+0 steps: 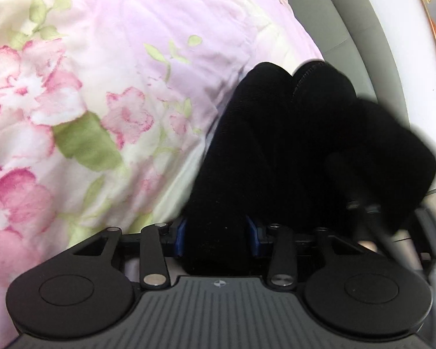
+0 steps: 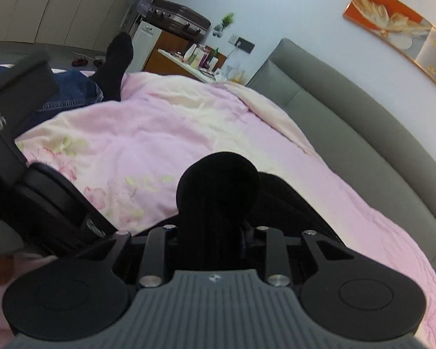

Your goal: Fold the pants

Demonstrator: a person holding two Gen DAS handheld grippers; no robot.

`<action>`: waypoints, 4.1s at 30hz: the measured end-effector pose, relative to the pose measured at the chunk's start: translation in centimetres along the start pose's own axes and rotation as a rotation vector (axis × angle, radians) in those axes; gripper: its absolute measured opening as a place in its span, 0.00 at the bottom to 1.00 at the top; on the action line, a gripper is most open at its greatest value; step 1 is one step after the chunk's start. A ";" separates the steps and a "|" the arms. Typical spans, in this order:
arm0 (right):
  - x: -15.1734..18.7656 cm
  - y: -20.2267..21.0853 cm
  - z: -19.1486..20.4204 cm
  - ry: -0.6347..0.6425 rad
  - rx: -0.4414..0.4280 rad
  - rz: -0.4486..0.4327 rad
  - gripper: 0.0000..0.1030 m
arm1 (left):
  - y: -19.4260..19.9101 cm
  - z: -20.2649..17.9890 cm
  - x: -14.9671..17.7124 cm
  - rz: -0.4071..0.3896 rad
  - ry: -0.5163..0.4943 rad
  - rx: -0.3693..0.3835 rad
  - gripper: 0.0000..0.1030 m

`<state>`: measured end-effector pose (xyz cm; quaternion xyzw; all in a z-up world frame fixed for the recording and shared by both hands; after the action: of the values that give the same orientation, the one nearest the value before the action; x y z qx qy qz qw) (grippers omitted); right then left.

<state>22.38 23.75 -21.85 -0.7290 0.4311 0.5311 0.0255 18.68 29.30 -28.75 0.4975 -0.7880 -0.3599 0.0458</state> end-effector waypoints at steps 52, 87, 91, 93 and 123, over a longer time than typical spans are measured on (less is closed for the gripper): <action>0.4 5.2 -14.9 -0.458 -0.222 -0.025 0.60 | 5.2 -4.0 1.5 -0.028 -0.184 0.073 0.31; -8.4 -12.4 -15.2 -0.562 -0.548 0.124 0.02 | 5.1 -3.0 0.6 -0.056 -0.098 0.065 0.31; -6.9 -9.9 -13.3 -0.438 -0.575 0.139 0.12 | 5.1 -2.6 -0.1 -0.083 -0.043 0.070 0.31; -5.9 -9.1 -12.8 -0.424 -0.609 0.171 0.12 | 4.9 -2.4 -0.6 -0.085 -0.032 0.071 0.31; 5.5 4.7 -6.1 -0.398 -0.163 0.061 0.34 | 4.8 -2.0 0.6 -0.092 -0.133 -0.018 0.41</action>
<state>24.24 14.54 -21.63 -0.5961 0.3950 0.6982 0.0349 15.66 28.92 -24.50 0.5080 -0.7623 -0.4006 -0.0188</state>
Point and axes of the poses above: each gripper's, at about its wrist camera, not at the fingertips, and y roughly against the way its jaws point, z to its left, x to its underside, the point moved 8 cm from there along -y, roughly the way its jaws point, and after that the axes turned 6 degrees about -z, right-handed, at the moved point
